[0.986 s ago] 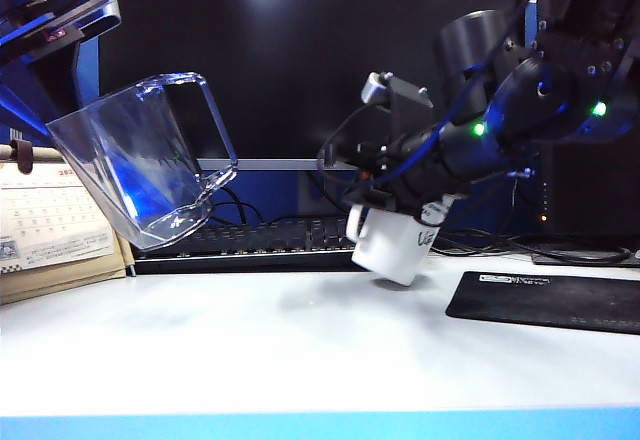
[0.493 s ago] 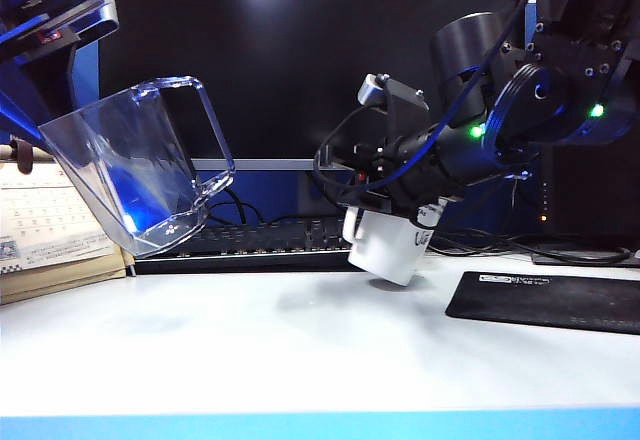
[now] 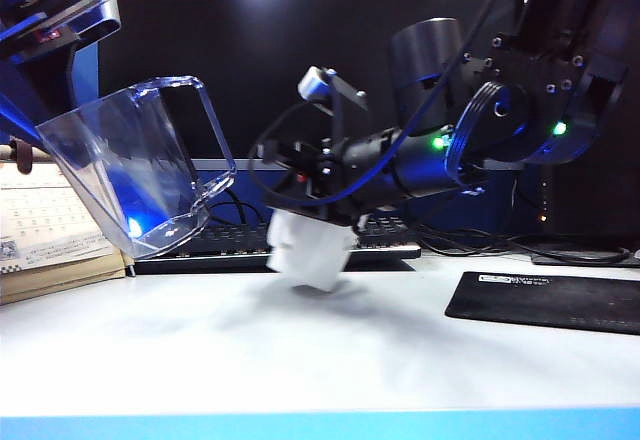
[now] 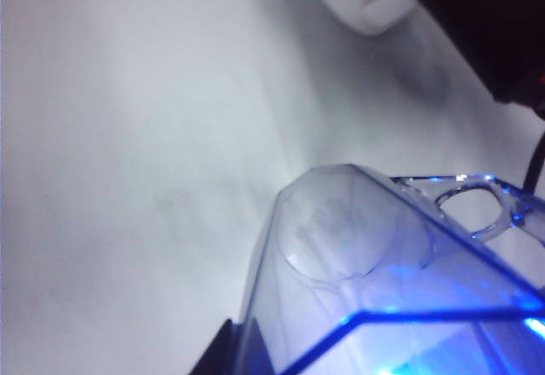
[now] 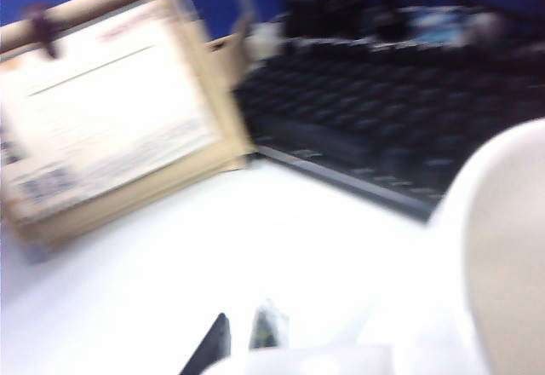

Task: Swap the positions of the transparent plastic cup and the white ceramic cup.

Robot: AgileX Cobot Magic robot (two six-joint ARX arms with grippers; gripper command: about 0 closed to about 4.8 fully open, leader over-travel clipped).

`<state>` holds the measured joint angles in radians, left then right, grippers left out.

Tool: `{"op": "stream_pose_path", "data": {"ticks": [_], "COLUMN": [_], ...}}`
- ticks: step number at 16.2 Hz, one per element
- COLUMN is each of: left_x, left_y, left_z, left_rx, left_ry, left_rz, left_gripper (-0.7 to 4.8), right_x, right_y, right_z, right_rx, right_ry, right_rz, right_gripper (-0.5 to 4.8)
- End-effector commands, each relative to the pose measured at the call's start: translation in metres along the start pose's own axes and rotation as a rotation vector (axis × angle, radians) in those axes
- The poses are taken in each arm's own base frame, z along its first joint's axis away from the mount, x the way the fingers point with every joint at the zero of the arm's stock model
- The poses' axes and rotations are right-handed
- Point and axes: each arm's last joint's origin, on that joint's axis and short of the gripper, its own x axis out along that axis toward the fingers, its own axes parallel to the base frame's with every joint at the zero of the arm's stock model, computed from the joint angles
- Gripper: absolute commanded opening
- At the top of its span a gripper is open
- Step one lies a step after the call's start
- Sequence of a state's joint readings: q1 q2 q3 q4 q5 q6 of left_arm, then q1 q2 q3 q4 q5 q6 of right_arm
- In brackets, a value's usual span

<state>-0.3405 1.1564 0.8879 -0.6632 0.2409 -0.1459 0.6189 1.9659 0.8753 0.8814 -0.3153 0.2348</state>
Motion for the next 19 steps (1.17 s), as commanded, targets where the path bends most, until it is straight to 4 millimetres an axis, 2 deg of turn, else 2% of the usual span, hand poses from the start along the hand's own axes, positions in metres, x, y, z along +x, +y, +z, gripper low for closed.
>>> {"op": "stream_pose_path", "data": {"ticks": [1,3,5,9,11,14,19], "left_x": [-0.012,-0.032,-0.052,-0.078,-0.087,-0.1,-0.122], "left_y": [-0.004,-0.008,-0.013,-0.014,-0.01,0.0,0.019], "left_z": [0.002,0.002,-0.001,-0.012,-0.017,-0.023,-0.033], "left_rx": [0.025,0.044,0.054,0.05,0.029,-0.026,-0.104], "left_ry": [-0.067,-0.169,-0.261,-0.356,-0.38,-0.41,-0.476], "left_rz": [-0.02,-0.035,-0.047,0.059,0.093,0.099,0.047], "left_gripper": [-0.06,-0.06,-0.06,-0.06,-0.06,-0.06,-0.06], "right_x": [-0.002,0.0,0.009,0.033,0.036,0.037,0.045], "right_y": [0.004,0.009,0.015,0.035,0.04,0.044,0.069], "right_z": [-0.038,-0.038,-0.031,-0.006,-0.003,-0.006,-0.023], "right_rx": [0.242,0.25,0.243,0.116,0.105,0.105,0.095], "right_ry": [0.276,0.296,0.355,0.437,0.427,0.435,0.487], "right_rz": [0.076,0.132,0.169,0.175,0.17,0.176,0.256], "right_gripper": [-0.05,-0.05,-0.05,-0.05,-0.05,-0.05,-0.05]}}
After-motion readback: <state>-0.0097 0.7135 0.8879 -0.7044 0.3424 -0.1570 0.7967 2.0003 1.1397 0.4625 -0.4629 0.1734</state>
